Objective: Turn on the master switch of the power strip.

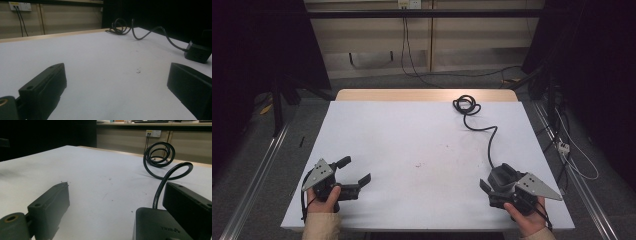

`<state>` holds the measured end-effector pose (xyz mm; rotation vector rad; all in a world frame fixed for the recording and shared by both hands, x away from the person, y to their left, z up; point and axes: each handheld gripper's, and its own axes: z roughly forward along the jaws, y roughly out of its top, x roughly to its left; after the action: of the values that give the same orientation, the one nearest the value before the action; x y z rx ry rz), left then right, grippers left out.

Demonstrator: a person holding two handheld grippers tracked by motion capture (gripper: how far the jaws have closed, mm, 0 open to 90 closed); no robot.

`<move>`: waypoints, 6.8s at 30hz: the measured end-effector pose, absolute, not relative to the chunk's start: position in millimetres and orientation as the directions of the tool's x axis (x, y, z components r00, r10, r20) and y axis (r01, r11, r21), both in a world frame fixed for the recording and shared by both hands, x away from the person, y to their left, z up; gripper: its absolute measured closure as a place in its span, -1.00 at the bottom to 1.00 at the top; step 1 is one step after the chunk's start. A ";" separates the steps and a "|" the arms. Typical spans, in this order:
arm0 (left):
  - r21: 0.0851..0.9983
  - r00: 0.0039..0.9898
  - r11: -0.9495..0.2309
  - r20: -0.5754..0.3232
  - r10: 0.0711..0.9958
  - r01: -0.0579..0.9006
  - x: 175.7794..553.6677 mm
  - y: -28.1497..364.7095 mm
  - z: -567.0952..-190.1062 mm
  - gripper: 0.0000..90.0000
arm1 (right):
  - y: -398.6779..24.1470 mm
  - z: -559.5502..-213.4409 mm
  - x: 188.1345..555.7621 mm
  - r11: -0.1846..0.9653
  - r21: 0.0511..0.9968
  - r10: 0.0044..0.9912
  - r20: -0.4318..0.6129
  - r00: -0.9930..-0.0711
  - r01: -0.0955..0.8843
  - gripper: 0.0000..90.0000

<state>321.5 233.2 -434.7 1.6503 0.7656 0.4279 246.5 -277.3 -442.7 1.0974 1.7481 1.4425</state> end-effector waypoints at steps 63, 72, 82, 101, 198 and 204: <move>0.964 0.716 -0.090 -0.121 0.688 0.249 323.0 230.9 -435.3 -0.95 | -320.3 -433.6 255.9 0.077 0.945 0.893 0.076 -0.443 0.318 0.52; 0.964 0.713 -0.089 -0.121 0.690 0.250 322.9 231.1 -435.4 -0.95 | -325.1 -432.2 255.7 0.078 0.940 0.892 0.083 -0.445 0.331 0.73; 0.964 0.713 -0.090 -0.120 0.691 0.250 323.2 231.3 -435.6 -0.95 | -330.9 -431.2 254.6 0.076 0.937 0.884 0.096 -0.458 0.342 0.88; 0.964 0.713 -0.088 -0.123 0.690 0.251 323.2 231.2 -435.6 -0.95 | -334.3 -430.9 252.7 0.105 0.933 0.862 0.087 -0.499 0.344 1.00; 0.965 0.709 -0.085 -0.120 0.695 0.247 323.0 231.2 -434.8 -0.95 | -336.2 -434.7 247.3 0.179 0.922 0.847 0.032 -0.530 0.343 1.00; 0.965 0.709 -0.085 -0.120 0.695 0.247 322.8 231.0 -434.8 -0.95 | -336.6 -435.3 247.2 0.173 0.923 0.848 0.038 -0.528 0.345 1.00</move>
<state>322.8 231.0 -434.8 1.6563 0.7705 0.4428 247.2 -336.6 -435.3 1.1213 1.9605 1.3377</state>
